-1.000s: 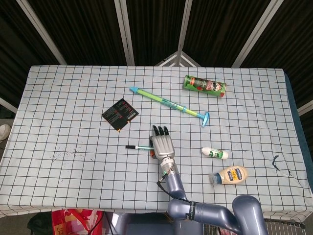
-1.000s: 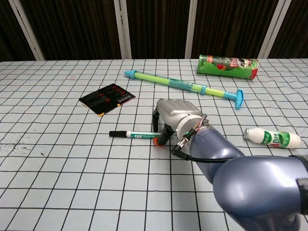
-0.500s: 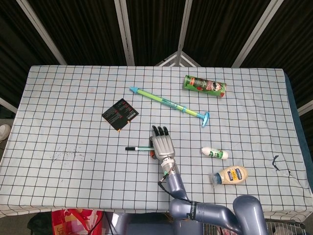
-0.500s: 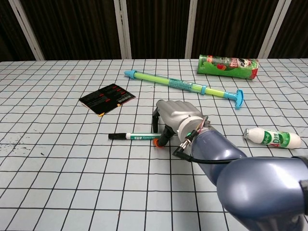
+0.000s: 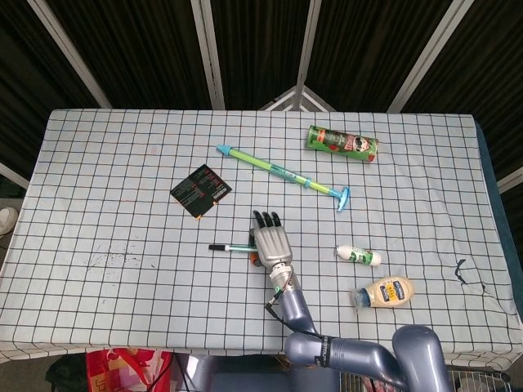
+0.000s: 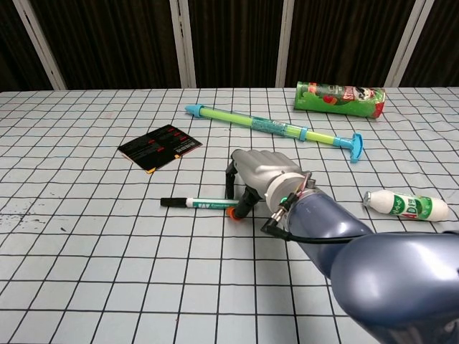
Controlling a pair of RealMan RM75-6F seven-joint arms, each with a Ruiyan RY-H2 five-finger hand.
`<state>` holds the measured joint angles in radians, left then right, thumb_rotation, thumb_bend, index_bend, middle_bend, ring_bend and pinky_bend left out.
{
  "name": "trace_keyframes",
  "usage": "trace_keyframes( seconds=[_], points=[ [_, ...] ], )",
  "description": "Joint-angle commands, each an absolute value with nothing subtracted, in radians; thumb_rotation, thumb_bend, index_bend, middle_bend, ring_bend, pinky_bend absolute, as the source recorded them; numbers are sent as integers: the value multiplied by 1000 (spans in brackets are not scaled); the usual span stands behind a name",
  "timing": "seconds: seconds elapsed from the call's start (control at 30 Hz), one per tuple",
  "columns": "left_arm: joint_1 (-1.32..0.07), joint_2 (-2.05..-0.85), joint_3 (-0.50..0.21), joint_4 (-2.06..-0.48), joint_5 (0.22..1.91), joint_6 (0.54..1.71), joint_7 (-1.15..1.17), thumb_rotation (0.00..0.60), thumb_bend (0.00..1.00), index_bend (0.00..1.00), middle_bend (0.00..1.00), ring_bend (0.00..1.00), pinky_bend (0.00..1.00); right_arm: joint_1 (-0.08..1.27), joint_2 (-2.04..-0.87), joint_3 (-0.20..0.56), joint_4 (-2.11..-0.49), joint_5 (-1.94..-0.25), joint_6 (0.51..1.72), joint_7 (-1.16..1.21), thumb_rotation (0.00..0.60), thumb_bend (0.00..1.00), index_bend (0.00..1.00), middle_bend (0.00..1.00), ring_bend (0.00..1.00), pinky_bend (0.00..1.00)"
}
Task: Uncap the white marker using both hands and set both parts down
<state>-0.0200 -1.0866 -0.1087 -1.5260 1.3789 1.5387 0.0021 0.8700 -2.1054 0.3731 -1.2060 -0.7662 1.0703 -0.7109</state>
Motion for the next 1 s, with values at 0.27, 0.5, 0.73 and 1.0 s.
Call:
trace_keyframes(
  seconds=[0.27,0.5,0.73,1.0],
  points=[
    [-23,-1088,-109,-1531,1381,1536,5,600,476,72,0,0,126,840,-2056,358,-1292,-839,1089,-634,600,462,697,75,70,35],
    [-26,-1095,-108,-1530,1392,1540,2,600,476,72,0,0,126,806,-1991,363,-1397,-879,1124,-588,600,461,697,75,71,35],
    [-44,-1105,-108,-1552,1435,1549,2,600,476,92,0,0,126,768,-1886,363,-1563,-895,1204,-643,600,461,697,75,71,35],
    [-68,-1105,-105,-1631,1502,1563,35,600,469,122,1,0,126,738,-1756,371,-1768,-873,1295,-759,600,461,697,75,71,36]
  ],
)
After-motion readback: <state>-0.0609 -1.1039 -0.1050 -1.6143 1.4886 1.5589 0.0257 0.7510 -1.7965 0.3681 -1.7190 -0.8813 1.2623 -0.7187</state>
